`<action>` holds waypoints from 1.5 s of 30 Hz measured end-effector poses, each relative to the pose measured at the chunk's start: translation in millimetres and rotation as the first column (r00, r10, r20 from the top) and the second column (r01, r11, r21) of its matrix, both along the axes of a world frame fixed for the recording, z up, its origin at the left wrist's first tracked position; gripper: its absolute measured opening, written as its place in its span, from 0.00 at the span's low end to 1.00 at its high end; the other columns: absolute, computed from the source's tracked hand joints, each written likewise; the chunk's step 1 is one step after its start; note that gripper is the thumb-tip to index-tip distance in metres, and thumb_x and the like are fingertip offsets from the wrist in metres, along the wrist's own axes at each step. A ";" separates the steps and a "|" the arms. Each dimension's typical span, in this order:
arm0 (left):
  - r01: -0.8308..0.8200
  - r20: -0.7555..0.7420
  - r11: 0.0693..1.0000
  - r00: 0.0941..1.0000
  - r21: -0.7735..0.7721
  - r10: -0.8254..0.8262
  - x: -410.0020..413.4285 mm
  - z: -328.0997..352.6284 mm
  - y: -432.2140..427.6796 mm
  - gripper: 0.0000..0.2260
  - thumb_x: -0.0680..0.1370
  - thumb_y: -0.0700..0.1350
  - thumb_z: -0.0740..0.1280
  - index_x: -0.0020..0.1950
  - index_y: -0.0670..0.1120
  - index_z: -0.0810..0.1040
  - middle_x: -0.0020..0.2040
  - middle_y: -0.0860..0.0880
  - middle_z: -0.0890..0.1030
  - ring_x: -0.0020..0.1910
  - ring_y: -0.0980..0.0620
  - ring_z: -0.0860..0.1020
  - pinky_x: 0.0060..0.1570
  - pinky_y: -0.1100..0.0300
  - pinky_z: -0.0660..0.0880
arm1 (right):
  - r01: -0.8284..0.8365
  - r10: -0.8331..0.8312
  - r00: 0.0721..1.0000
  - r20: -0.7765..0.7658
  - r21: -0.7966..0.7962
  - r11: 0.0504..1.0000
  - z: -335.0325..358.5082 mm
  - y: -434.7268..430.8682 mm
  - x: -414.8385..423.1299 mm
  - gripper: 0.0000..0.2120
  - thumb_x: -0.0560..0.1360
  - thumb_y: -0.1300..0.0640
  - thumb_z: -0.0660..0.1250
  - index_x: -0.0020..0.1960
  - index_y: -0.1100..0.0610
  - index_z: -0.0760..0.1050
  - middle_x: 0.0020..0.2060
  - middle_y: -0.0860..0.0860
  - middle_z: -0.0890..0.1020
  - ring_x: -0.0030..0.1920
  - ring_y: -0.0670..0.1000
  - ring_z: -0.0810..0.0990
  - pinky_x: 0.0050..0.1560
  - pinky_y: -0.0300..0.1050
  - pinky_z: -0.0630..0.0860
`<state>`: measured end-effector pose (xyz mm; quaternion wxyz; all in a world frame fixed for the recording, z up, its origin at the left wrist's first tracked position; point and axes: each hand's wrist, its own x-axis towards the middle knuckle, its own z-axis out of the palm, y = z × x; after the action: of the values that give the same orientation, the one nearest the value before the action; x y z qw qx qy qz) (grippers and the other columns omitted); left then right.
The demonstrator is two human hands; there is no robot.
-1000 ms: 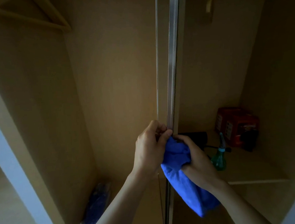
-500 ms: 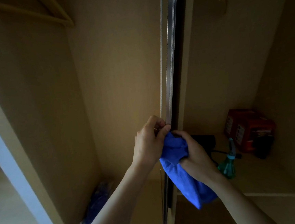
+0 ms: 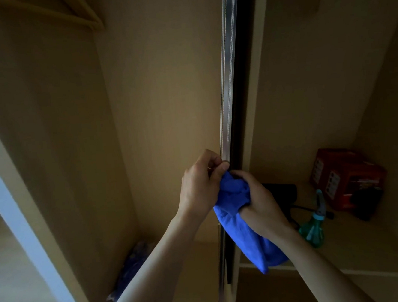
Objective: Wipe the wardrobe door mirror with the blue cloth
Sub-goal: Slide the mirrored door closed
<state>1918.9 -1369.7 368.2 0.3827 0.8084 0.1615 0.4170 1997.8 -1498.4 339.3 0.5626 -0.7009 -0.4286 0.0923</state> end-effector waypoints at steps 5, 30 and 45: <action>-0.007 -0.012 1.000 1.000 -0.008 0.007 7.7 0.8 5.6 0.04 0.81 0.49 0.68 0.48 0.51 0.76 0.40 0.57 0.82 0.41 0.58 0.80 0.39 0.62 0.77 | 0.027 -0.025 0.999 0.035 -0.039 0.999 4.3 3.6 1.0 0.24 0.78 0.69 0.63 0.67 0.46 0.71 0.60 0.41 0.79 0.60 0.35 0.77 0.61 0.30 0.73; 0.333 -0.087 0.916 0.929 -0.223 -0.359 -24.0 -49.6 30.0 0.08 0.82 0.61 0.61 0.53 0.61 0.77 0.43 0.59 0.83 0.44 0.61 0.81 0.43 0.67 0.75 | 0.149 -0.158 0.976 -0.148 -0.070 0.986 -11.5 -7.2 -24.7 0.21 0.75 0.61 0.73 0.64 0.45 0.76 0.56 0.43 0.83 0.58 0.44 0.82 0.61 0.49 0.79; 0.349 0.005 0.522 0.835 -0.778 -0.550 -111.7 -151.2 -45.1 0.19 0.74 0.58 0.76 0.59 0.49 0.80 0.52 0.50 0.86 0.53 0.51 0.85 0.47 0.59 0.81 | 0.320 -0.420 0.778 -0.468 -0.280 0.905 -91.0 -52.3 -110.6 0.30 0.65 0.30 0.70 0.58 0.48 0.80 0.52 0.46 0.86 0.56 0.46 0.84 0.65 0.57 0.77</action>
<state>1807.1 -1414.8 217.0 0.7540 0.6327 0.1484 0.0957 1887.2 -1550.7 248.2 0.5962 -0.7695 -0.1042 0.2036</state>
